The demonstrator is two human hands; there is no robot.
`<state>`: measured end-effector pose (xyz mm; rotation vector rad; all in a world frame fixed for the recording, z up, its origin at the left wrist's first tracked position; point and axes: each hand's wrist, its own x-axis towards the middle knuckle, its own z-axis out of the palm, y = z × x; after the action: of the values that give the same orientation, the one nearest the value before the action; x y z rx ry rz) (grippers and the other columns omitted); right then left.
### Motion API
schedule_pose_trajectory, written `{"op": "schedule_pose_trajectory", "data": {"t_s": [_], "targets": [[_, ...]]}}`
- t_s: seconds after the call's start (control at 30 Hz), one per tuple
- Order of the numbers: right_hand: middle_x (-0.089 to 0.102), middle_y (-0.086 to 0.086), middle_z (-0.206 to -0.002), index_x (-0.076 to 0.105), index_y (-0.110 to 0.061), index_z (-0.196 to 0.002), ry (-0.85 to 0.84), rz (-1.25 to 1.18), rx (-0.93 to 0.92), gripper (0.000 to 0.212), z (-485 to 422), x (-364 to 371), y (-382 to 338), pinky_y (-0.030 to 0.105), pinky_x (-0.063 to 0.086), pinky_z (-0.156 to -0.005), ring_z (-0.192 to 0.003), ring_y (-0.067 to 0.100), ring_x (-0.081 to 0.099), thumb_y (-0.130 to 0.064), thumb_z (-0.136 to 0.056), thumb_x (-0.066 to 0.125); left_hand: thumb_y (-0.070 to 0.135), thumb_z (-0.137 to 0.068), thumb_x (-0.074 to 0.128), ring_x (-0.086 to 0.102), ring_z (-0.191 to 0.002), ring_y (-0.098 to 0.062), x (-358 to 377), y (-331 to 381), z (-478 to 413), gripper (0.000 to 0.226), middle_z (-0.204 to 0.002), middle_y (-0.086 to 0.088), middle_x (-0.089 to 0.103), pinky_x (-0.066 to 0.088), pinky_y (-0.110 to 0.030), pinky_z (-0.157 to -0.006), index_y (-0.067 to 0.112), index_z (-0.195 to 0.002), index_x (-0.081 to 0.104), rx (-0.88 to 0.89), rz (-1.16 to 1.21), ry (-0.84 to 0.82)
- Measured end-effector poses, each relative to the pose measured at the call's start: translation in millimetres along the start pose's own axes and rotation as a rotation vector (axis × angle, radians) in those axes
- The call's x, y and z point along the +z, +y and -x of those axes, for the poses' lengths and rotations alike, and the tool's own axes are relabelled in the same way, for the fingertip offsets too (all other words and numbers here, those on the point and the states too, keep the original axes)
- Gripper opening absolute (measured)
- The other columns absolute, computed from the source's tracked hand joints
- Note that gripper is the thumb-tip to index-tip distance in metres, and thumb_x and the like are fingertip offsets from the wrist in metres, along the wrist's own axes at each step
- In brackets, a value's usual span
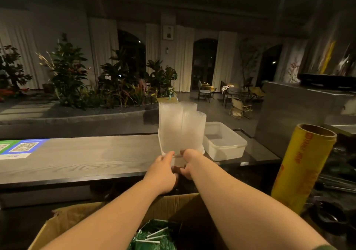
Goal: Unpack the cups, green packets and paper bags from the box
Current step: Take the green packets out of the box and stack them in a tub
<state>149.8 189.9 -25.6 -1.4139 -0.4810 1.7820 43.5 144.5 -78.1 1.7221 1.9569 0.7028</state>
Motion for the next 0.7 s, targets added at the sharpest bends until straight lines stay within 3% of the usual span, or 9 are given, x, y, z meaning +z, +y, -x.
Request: {"op": "schedule_pose_trajectory", "data": {"t_s": [0.07, 0.13, 0.27, 0.33, 0.47, 0.5, 0.57, 0.63, 0.7], "targets": [[0.055, 0.024, -0.129, 0.052, -0.007, -0.134, -0.032, -0.004, 0.025, 0.047, -1.3, -0.4, -3.9, 0.055, 0.057, -0.095, -0.123, 0.046, 0.057, -0.005, -0.092, 0.072, 0.017, -0.096, 0.064, 0.042, -0.144, -0.028, 0.8, -3.4, -8.2, 0.085, -0.167, -0.002, 0.022, 0.046, -0.045, -0.112, 0.041, -0.160, 0.013, 0.000, -0.040, -0.023], [0.058, 0.023, -0.125, 0.053, -0.005, -0.132, -0.067, 0.052, 0.028, 0.044, -8.1, 0.7, -6.8, 0.054, 0.058, -0.093, -0.118, 0.045, 0.060, -0.009, -0.093, 0.073, 0.015, -0.095, 0.064, 0.034, -0.149, -0.030, -3.0, -5.7, -13.7, 0.090, -0.169, -0.001, 0.017, 0.042, -0.048, -0.116, 0.041, -0.161, 0.009, -0.004, -0.063, -0.050], [0.064, 0.016, -0.118, 0.058, -0.011, -0.126, -0.130, 0.389, -0.068, 0.031, -26.3, -11.7, -9.1, 0.047, 0.063, -0.083, -0.100, 0.035, 0.068, -0.016, -0.097, 0.069, 0.013, -0.093, 0.061, 0.012, -0.157, -0.030, -15.0, -12.4, -22.4, 0.096, -0.171, 0.000, 0.010, 0.027, -0.053, -0.124, 0.042, -0.162, 0.001, -0.013, -0.107, -0.086], [0.067, 0.011, -0.115, 0.062, -0.012, -0.119, -0.064, 0.583, -0.246, 0.022, -34.3, -23.4, -13.4, 0.042, 0.062, -0.086, -0.097, 0.027, 0.068, -0.018, -0.098, 0.066, 0.014, -0.093, 0.062, 0.015, -0.156, -0.030, -18.4, -17.8, -25.7, 0.097, -0.171, 0.002, 0.010, 0.031, -0.053, -0.122, 0.045, -0.161, 0.001, -0.017, -0.091, -0.083], [0.054, 0.003, -0.124, 0.056, -0.018, -0.126, 0.410, 1.007, -0.893, 0.036, -48.9, -52.0, -38.1, 0.033, 0.052, -0.082, -0.103, 0.021, 0.060, -0.015, -0.094, 0.070, 0.020, -0.095, 0.066, 0.016, -0.156, -0.029, -19.9, -18.6, -18.1, 0.098, -0.172, 0.006, 0.007, 0.033, -0.051, -0.121, 0.046, -0.160, -0.003, -0.024, -0.069, -0.085], [0.053, 0.003, -0.127, 0.054, -0.018, -0.129, 0.455, 1.135, -0.919, 0.040, -54.1, -61.4, -45.8, 0.033, 0.051, -0.079, -0.105, 0.023, 0.061, -0.016, -0.093, 0.071, 0.021, -0.096, 0.066, 0.017, -0.156, -0.029, -18.8, -19.0, -15.6, 0.097, -0.172, 0.006, 0.006, 0.034, -0.050, -0.121, 0.044, -0.161, -0.003, -0.029, -0.055, -0.075], [0.061, 0.007, -0.116, 0.059, -0.014, -0.126, 0.499, 1.308, -0.773, 0.038, -62.5, -76.4, -58.6, 0.037, 0.057, -0.083, -0.100, 0.026, 0.065, -0.020, -0.092, 0.073, 0.023, -0.097, 0.066, 0.029, -0.151, -0.030, -22.3, -19.3, -6.2, 0.094, -0.171, 0.004, 0.012, 0.039, -0.047, -0.118, 0.041, -0.162, 0.000, -0.057, 0.005, -0.060], [0.067, 0.007, -0.096, 0.068, -0.010, -0.113, 0.493, 1.340, -0.661, 0.023, -61.8, -86.8, -64.3, 0.040, 0.059, -0.087, -0.090, 0.024, 0.066, -0.020, -0.093, 0.071, 0.024, -0.096, 0.067, 0.048, -0.138, -0.031, -29.5, -19.7, 7.2, 0.088, -0.167, 0.001, 0.023, 0.050, -0.045, -0.109, 0.043, -0.161, 0.010, -0.073, 0.075, -0.037], [0.068, 0.005, -0.089, 0.071, -0.011, -0.104, 0.496, 1.293, -0.726, 0.015, -54.3, -92.7, -63.7, 0.038, 0.058, -0.083, -0.087, 0.023, 0.066, -0.022, -0.095, 0.069, 0.027, -0.097, 0.067, 0.055, -0.129, -0.027, -38.3, -18.4, 22.1, 0.082, -0.165, 0.000, 0.030, 0.054, -0.040, -0.101, 0.042, -0.160, 0.017, -0.076, 0.094, -0.019]]}}
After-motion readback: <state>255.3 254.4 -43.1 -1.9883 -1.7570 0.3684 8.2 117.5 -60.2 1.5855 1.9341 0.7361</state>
